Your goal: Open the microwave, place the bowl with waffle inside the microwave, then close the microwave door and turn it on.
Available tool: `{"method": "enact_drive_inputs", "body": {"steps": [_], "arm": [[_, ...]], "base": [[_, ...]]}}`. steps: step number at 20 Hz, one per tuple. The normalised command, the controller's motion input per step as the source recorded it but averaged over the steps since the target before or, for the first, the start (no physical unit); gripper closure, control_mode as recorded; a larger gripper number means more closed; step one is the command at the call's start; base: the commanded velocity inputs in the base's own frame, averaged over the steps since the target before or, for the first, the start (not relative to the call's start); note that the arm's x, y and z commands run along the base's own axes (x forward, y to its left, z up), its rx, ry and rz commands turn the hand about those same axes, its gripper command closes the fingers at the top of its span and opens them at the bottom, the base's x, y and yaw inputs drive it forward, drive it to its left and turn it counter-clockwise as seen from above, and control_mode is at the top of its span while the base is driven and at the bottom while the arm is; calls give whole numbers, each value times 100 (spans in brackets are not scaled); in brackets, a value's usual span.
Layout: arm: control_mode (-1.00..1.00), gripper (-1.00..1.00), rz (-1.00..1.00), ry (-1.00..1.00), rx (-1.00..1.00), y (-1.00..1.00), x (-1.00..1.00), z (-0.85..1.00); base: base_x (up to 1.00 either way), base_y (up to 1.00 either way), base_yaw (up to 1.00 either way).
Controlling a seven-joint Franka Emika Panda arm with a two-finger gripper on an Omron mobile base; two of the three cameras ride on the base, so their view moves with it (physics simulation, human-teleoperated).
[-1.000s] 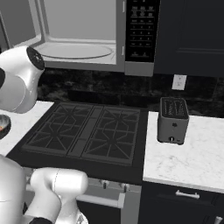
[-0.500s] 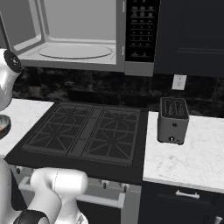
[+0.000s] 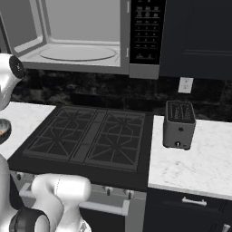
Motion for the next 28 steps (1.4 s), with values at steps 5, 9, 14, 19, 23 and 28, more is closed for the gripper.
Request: {"method": "enact_drive_inputs", "body": {"steps": [5,9,14,19,23,28], "arm": [[-100,-100,-7,2,1,32,53,0],[-100,-100,-8,11,0,32,54,1],[-100,-100,-7,14,-1,21,52,0],[-100,-100,-21,13,-1,6,45,4],[-100,-100,-50,31,0,-43,-3,22],[-100,-100,-53,66,0,-78,-2,11]], "base": [[0,0,0],[0,0,0],[0,0,0],[0,0,0],[0,0,0],[0,0,0]]}}
